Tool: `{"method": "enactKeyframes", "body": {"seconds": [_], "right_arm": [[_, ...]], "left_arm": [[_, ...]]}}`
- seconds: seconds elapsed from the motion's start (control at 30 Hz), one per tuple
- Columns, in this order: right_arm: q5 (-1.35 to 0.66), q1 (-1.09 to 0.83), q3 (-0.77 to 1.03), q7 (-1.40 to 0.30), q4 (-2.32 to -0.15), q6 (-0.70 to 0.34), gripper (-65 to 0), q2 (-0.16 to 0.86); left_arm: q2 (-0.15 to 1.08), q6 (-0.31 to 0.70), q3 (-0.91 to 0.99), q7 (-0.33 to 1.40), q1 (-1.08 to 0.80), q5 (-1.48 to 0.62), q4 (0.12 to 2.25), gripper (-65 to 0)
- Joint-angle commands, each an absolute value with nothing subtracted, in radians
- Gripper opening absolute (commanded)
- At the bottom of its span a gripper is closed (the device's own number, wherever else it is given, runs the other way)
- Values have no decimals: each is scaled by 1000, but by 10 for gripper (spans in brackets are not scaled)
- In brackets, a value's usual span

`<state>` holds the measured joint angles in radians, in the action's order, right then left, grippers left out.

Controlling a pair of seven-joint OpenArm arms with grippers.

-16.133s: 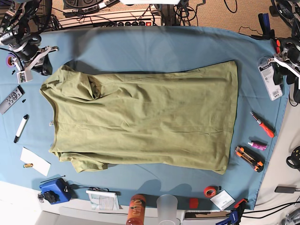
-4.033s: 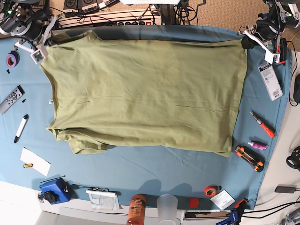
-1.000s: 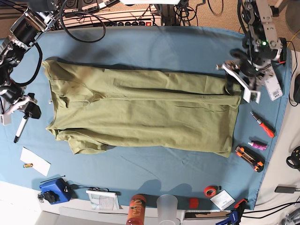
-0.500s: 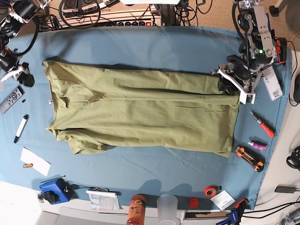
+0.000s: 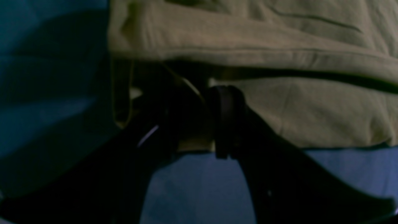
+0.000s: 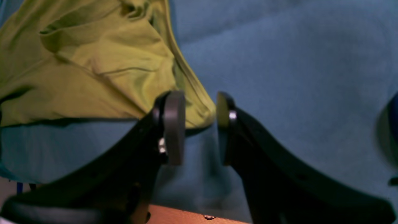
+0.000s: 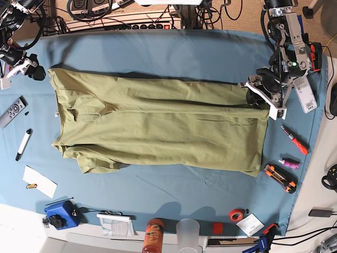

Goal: Layout the t-shirt on the table in an organized manner, then fold the t-shirt properly

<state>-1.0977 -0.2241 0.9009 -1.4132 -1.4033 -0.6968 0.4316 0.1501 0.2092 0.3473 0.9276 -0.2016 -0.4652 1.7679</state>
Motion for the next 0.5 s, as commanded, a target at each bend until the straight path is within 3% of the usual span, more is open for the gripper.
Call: {"method": "enactKeyframes", "body": {"seconds": [0.0,0.07,0.23,0.47], "right_arm": [[-1118,-219,898,-1396,-1420,-698,-437,458],[-1118,-219,875,-1396,-1420,-698,-402,457],[-1116,-218,764,-1395,-1420,-698,-399,457],[-839,-196,693,-1216,-1420,-698,-399,356]], "left_arm": [[156,212,345,965,-202,-474,1777,-476],[158,231,345,974,-202,-473,1777,-476],[162,237,345,988,-202,-472,1777,-476],[161,237,345,988,-203,-465,1777,-476]]}}
